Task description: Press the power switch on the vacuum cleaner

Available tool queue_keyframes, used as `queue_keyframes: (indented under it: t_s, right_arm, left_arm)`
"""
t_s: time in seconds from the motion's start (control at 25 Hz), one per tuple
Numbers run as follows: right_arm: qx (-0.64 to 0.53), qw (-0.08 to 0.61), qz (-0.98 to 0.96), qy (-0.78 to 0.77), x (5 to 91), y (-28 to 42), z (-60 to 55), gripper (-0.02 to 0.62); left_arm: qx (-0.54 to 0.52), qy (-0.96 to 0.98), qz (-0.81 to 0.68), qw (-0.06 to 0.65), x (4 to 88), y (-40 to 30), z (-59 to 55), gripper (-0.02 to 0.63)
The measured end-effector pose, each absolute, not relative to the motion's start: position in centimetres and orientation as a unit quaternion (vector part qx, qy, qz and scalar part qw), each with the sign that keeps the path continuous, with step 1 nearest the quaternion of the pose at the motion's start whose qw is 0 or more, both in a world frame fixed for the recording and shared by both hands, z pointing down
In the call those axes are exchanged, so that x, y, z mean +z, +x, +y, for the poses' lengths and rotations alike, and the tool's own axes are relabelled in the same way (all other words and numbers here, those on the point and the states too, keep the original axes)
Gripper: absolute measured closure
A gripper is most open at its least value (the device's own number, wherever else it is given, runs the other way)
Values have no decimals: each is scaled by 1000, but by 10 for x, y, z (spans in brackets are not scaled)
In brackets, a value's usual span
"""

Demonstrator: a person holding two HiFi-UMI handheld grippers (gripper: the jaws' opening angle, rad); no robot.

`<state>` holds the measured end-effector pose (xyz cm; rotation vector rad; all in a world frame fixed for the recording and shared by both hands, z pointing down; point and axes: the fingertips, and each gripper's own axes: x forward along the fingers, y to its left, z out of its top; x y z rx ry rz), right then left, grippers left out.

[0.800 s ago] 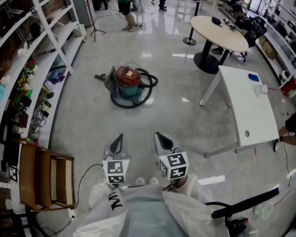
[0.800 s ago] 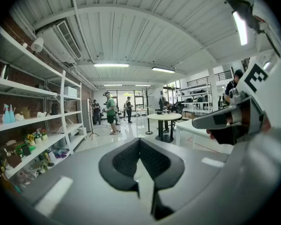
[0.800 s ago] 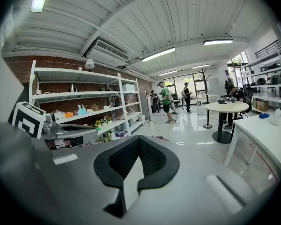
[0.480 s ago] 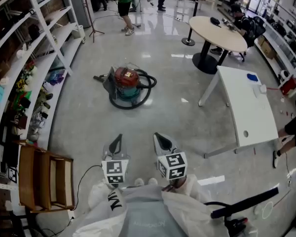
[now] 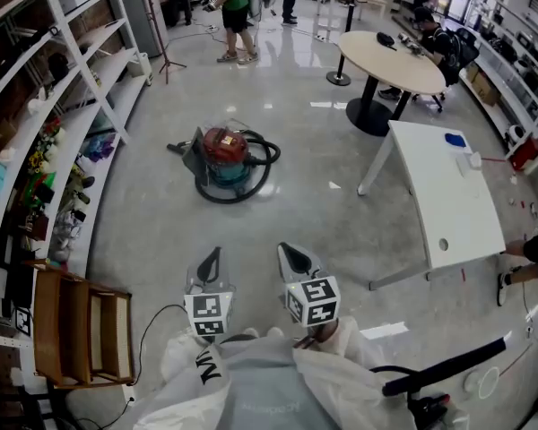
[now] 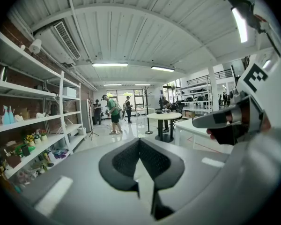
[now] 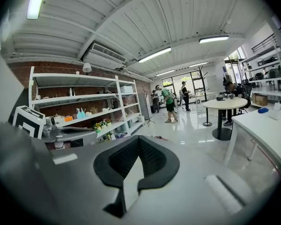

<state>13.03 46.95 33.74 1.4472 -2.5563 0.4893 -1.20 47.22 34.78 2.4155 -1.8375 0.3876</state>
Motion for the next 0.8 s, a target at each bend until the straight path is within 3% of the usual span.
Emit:
queue_keyframes:
  t_s: [0.8]
  right_arm:
    - [173,92,-858,475,352,136,447,595]
  left_arm:
    - [129,792,-595,50,353,1,452,606]
